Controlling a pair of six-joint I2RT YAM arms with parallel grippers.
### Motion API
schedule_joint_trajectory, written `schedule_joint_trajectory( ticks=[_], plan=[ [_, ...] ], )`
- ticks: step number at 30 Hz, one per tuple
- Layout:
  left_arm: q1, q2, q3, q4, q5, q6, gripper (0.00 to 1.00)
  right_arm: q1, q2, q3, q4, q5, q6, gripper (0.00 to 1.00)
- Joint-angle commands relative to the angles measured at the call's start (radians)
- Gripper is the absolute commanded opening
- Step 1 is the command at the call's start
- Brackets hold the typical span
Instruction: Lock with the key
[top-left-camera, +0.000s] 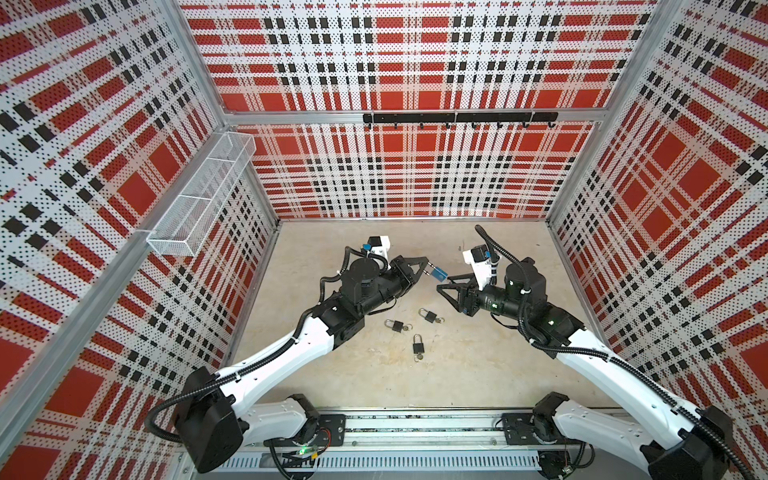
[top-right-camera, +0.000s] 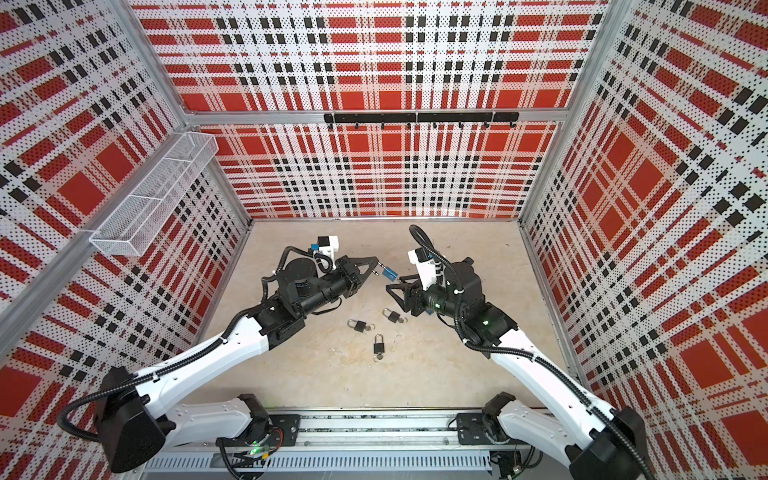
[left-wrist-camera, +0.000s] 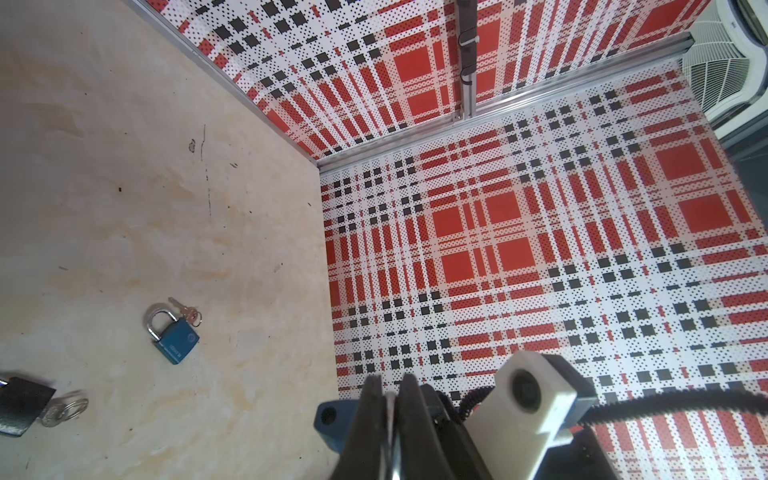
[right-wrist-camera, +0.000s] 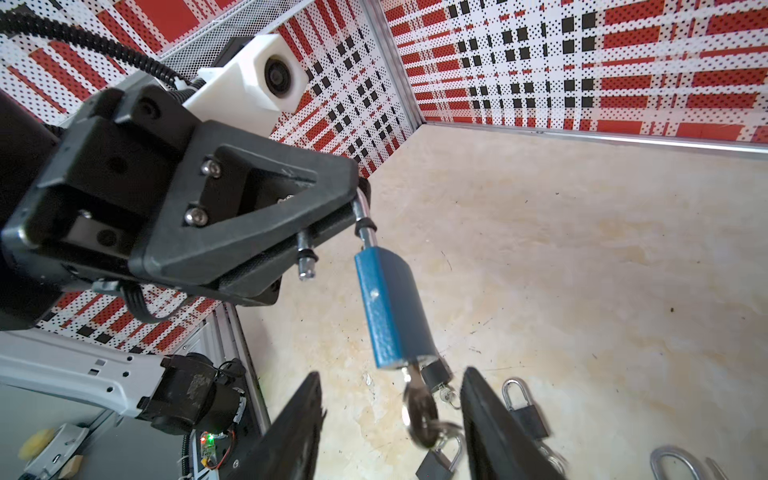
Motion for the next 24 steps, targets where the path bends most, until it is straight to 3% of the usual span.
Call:
schedule_joint_trajectory(
  ticks=[1, 6, 12, 20, 24],
  plan=[
    [-0.007, 0.01, 0.05, 0.045, 0.013, -0.043, 0.0, -0.004, 0.013, 0.053, 0.057, 0.011, -0.063, 0.54],
    [-0.009, 0.024, 0.066, 0.046, 0.018, -0.049, 0.0, -0.006, 0.038, 0.073, 0.066, 0.027, -0.08, 0.51],
    [-0.01, 0.026, 0.067, 0.05, 0.018, -0.053, 0.0, -0.014, 0.049, 0.077, 0.078, 0.026, -0.084, 0.37],
    [-0.009, 0.036, 0.066, 0.07, 0.03, -0.067, 0.0, -0.02, 0.056, 0.078, 0.087, 0.017, -0.077, 0.28],
    [-0.009, 0.036, 0.061, 0.077, 0.03, -0.072, 0.0, -0.02, 0.059, 0.078, 0.093, 0.012, -0.07, 0.19]
  ],
)
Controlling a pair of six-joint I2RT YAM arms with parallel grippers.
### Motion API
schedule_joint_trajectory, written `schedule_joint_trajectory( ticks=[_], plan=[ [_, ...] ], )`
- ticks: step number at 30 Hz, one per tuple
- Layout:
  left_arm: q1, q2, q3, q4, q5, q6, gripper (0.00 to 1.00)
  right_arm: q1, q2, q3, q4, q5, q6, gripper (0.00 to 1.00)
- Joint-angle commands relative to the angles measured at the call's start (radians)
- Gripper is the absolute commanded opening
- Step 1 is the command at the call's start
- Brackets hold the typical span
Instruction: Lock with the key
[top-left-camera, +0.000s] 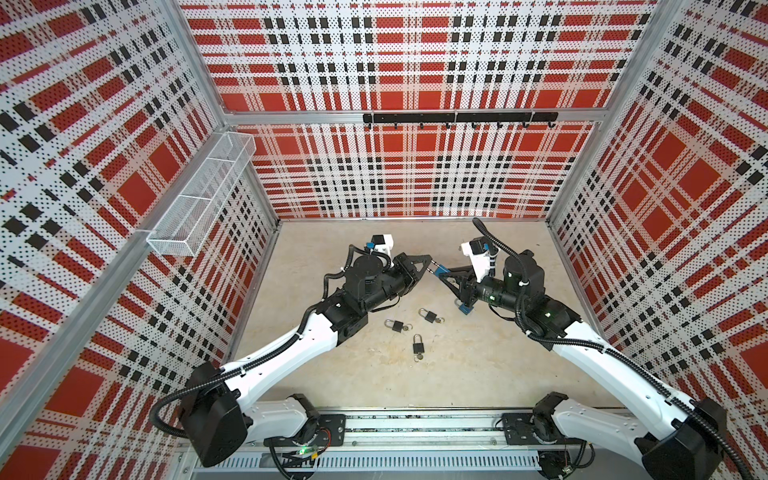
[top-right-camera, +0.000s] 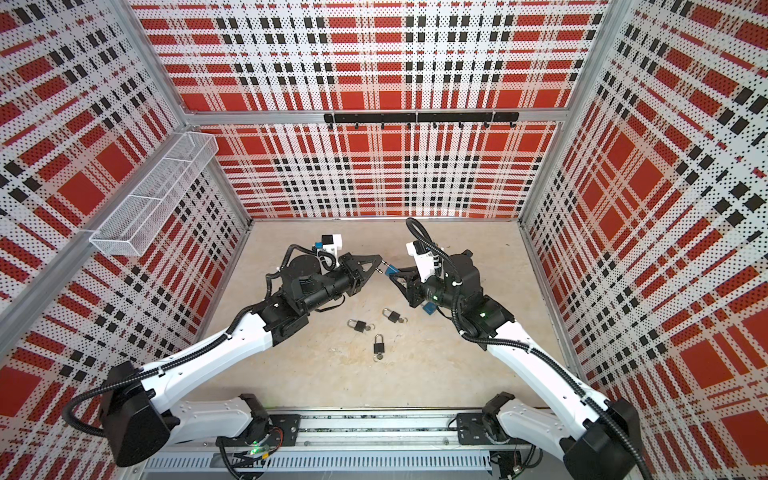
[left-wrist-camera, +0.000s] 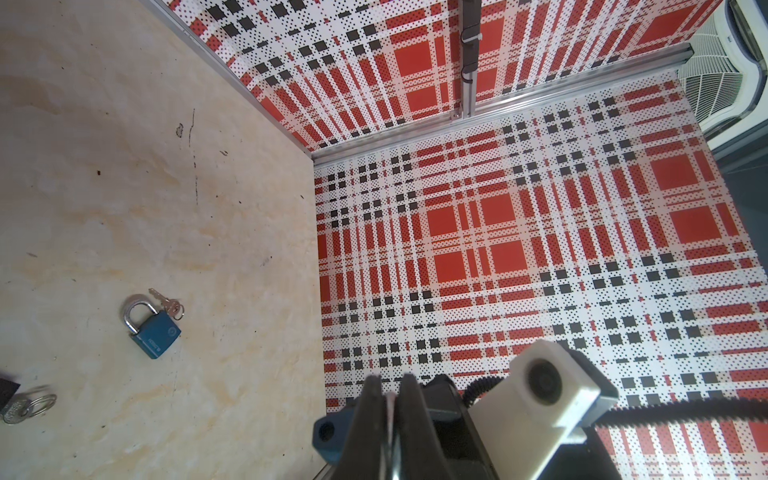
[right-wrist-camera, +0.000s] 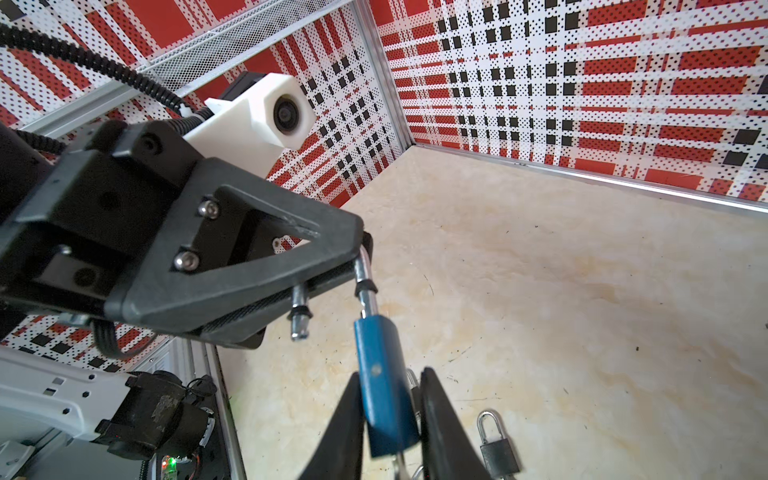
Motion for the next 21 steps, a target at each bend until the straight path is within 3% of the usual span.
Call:
schedule_joint_trajectory(
  ticks=[1, 5, 12, 14, 15, 21],
  plan=[
    [-0.005, 0.001, 0.032, 0.07, 0.011, -0.025, 0.0, -0.004, 0.007, 0.03, 0.063, 0.0, -0.009, 0.16],
    [0.0, -0.003, 0.023, 0.078, 0.014, -0.027, 0.0, -0.006, 0.007, 0.032, 0.066, -0.005, 0.001, 0.0],
    [0.041, -0.017, 0.01, 0.081, 0.076, -0.002, 0.01, -0.011, 0.006, 0.066, 0.016, -0.037, 0.048, 0.0],
    [0.063, -0.021, 0.01, 0.078, 0.119, 0.02, 0.33, -0.012, 0.005, 0.091, -0.023, -0.056, 0.066, 0.0],
    [0.079, -0.023, 0.01, 0.074, 0.142, 0.028, 0.43, -0.014, 0.005, 0.106, -0.048, -0.068, 0.073, 0.0],
    [0.206, -0.056, 0.026, -0.012, 0.327, 0.144, 0.48, -0.038, 0.036, 0.235, -0.269, -0.177, 0.09, 0.0]
  ],
)
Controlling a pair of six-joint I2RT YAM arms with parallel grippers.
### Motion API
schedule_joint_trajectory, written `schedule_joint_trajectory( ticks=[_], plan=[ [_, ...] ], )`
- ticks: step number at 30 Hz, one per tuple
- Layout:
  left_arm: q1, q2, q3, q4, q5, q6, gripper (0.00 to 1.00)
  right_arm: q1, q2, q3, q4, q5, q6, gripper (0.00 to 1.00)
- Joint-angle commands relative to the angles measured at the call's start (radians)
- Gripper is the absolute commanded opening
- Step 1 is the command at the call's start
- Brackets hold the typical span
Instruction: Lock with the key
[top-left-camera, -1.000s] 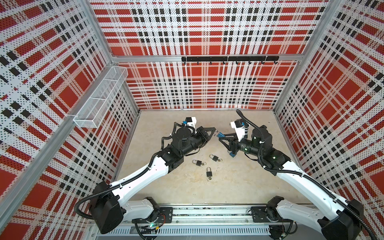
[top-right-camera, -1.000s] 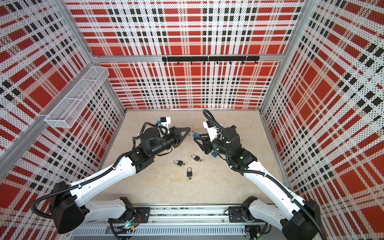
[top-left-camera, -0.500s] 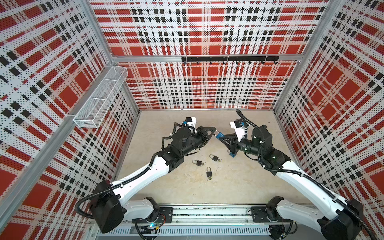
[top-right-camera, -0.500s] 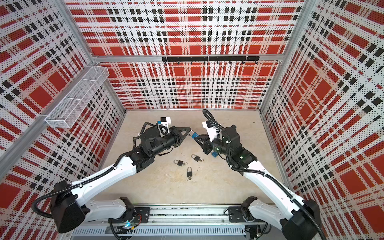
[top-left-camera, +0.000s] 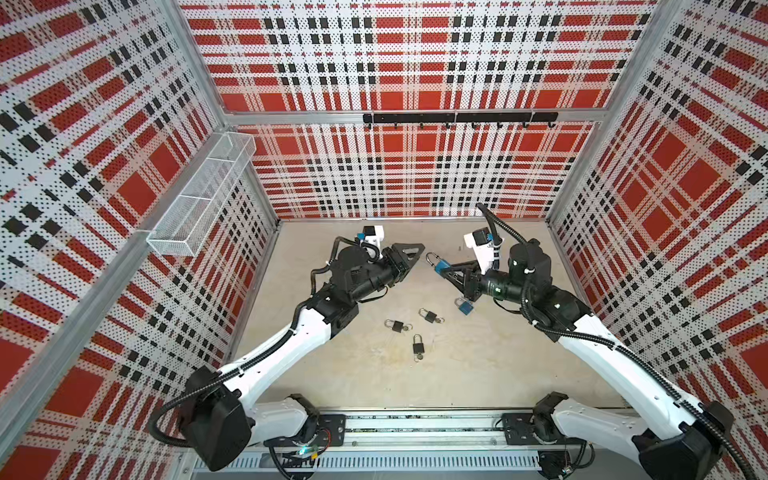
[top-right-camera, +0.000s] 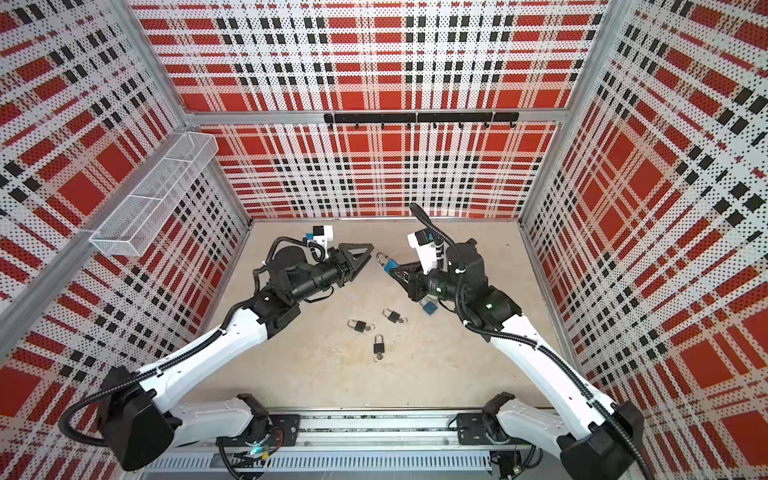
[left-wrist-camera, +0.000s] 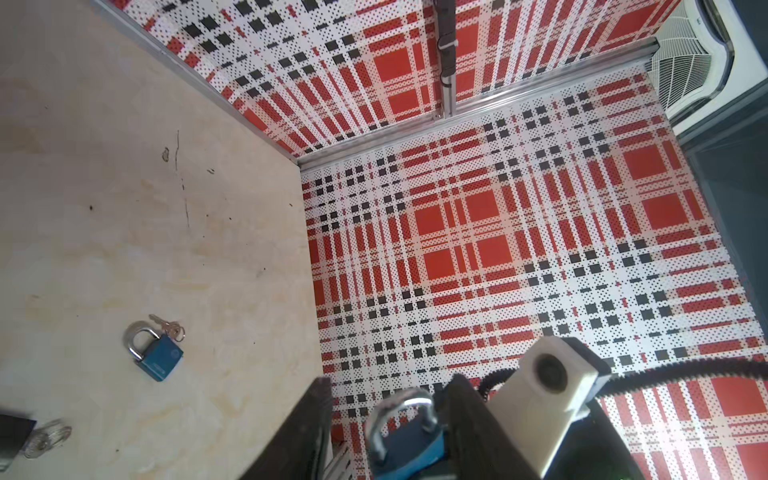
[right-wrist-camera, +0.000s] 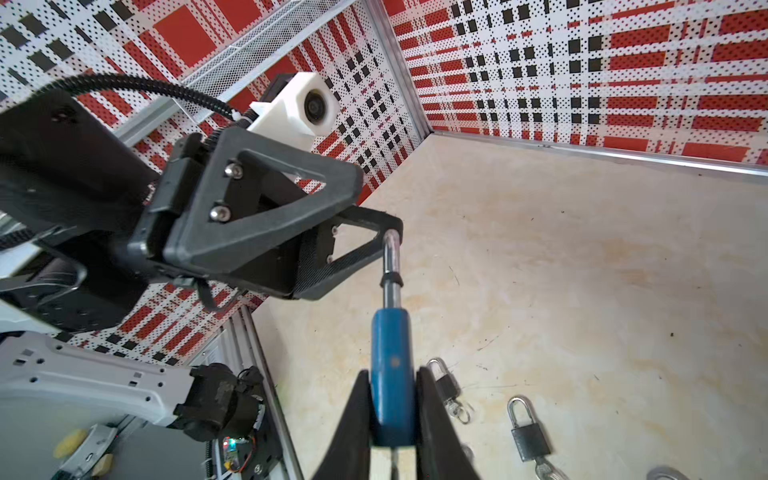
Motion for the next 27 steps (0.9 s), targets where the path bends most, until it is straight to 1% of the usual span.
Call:
schedule_joint_trajectory(
  ticks=[1, 4, 7, 9, 16, 20, 23, 27],
  plan=[
    [0.059, -0.045, 0.037, -0.064, 0.152, 0.117, 0.48, -0.012, 0.013, 0.082, -0.099, -0.108, 0.014, 0.0],
    [0.086, -0.044, 0.074, -0.139, 0.237, 0.231, 0.47, -0.021, 0.021, 0.107, -0.139, -0.187, 0.018, 0.0],
    [0.093, -0.042, 0.09, -0.144, 0.313, 0.301, 0.44, -0.027, 0.026, 0.12, -0.17, -0.249, 0.023, 0.0],
    [0.093, -0.045, 0.093, -0.143, 0.34, 0.33, 0.42, -0.031, 0.029, 0.121, -0.186, -0.288, 0.025, 0.0],
    [0.092, -0.04, 0.081, -0.114, 0.463, 0.355, 0.33, -0.045, 0.038, 0.108, -0.191, -0.391, 0.051, 0.0],
    [0.096, -0.053, 0.052, -0.113, 0.5, 0.371, 0.32, -0.077, 0.034, 0.081, -0.12, -0.462, 0.11, 0.0],
    [0.097, -0.062, 0.03, -0.115, 0.525, 0.37, 0.31, -0.101, 0.035, 0.059, -0.064, -0.505, 0.162, 0.0],
    [0.101, -0.07, 0.013, -0.114, 0.519, 0.369, 0.37, -0.105, 0.045, 0.049, -0.028, -0.537, 0.185, 0.0]
  ],
)
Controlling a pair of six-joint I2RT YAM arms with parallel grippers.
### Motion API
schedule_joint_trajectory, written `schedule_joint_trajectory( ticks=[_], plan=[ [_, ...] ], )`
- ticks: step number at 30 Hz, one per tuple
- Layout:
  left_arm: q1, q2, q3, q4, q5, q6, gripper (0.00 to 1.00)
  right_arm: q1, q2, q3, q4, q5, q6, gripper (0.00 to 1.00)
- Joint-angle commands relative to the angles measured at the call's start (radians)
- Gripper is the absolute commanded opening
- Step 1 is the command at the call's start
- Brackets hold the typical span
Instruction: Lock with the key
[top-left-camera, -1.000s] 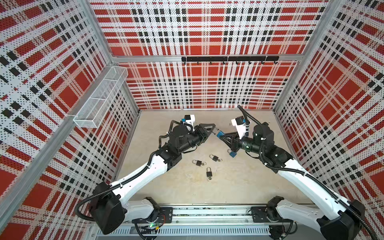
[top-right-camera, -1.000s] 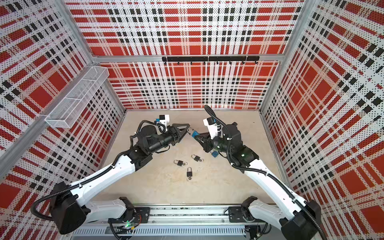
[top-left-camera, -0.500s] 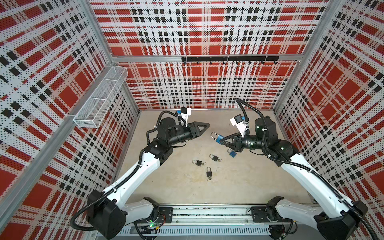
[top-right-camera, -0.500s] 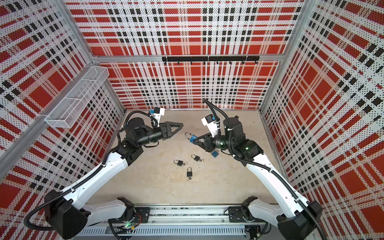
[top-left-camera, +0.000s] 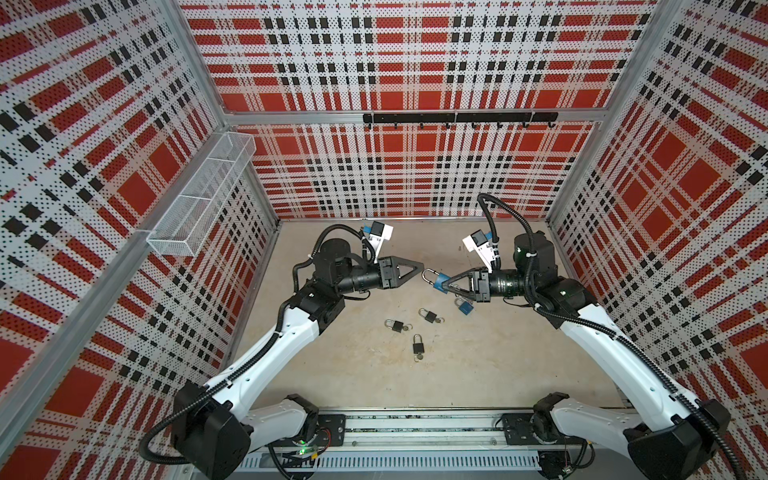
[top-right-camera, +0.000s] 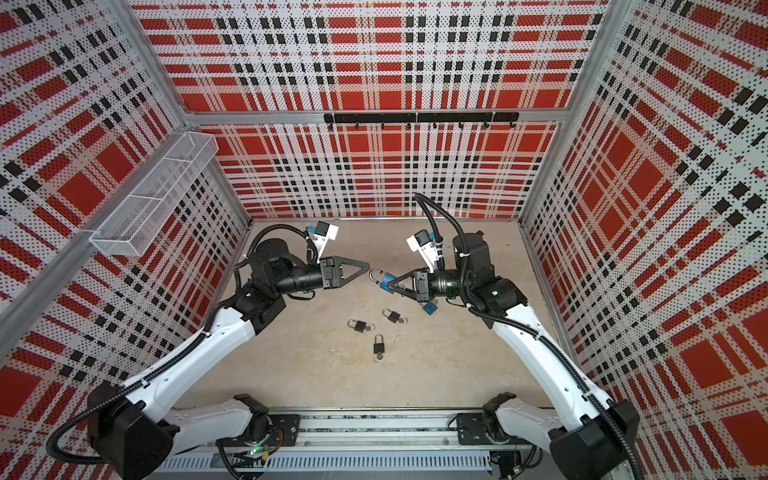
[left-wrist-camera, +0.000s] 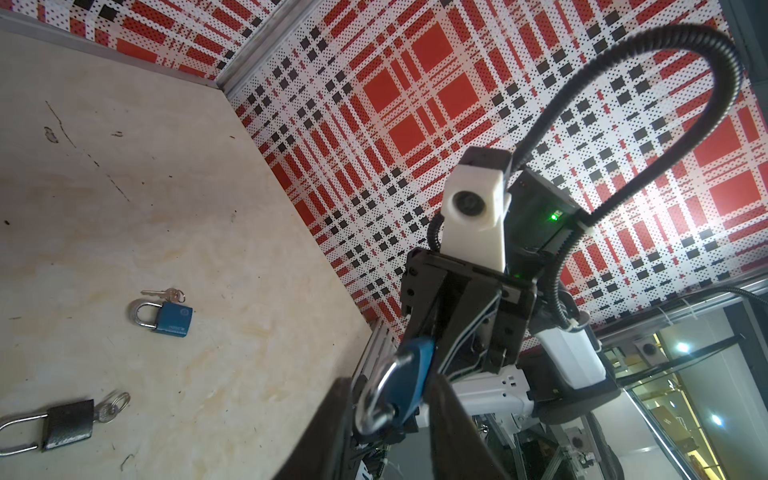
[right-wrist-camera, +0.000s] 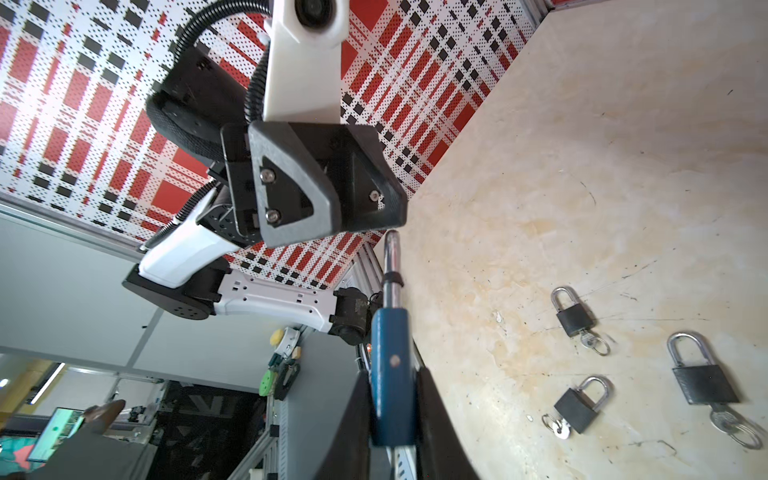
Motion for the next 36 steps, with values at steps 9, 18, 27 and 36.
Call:
schedule_joint_trajectory(
  ticks=[9, 18, 27, 36],
  plan=[
    [0.003, -0.012, -0.012, 0.024, 0.027, 0.003, 0.38, -0.004, 0.007, -0.015, 0.145, -0.097, 0.066, 0.0],
    [-0.015, 0.011, -0.002, 0.083, 0.04, -0.032, 0.3, -0.003, 0.012, -0.027, 0.144, -0.096, 0.069, 0.0],
    [-0.02, 0.008, -0.02, 0.089, 0.055, -0.039, 0.25, -0.004, 0.02, -0.015, 0.149, -0.096, 0.073, 0.0],
    [-0.019, 0.007, -0.027, 0.089, 0.058, -0.039, 0.2, -0.004, 0.02, -0.013, 0.164, -0.1, 0.087, 0.0]
  ],
)
